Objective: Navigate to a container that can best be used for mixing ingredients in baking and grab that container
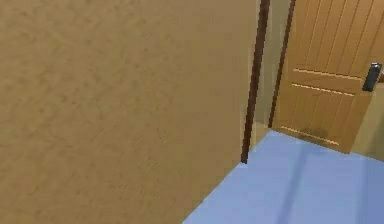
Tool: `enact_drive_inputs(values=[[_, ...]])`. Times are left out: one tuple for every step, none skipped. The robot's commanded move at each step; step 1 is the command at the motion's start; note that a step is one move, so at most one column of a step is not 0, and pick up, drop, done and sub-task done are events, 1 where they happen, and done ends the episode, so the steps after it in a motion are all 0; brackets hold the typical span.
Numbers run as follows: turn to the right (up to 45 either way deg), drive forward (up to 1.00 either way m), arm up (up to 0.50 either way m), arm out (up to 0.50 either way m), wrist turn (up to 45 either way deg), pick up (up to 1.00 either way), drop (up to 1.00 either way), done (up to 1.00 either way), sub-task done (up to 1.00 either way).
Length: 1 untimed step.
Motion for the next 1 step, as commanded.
enact_drive_inputs(values=[[0.0,0.45,0.0,0.0,0.0,0.0,0.0,0.0,0.0]])
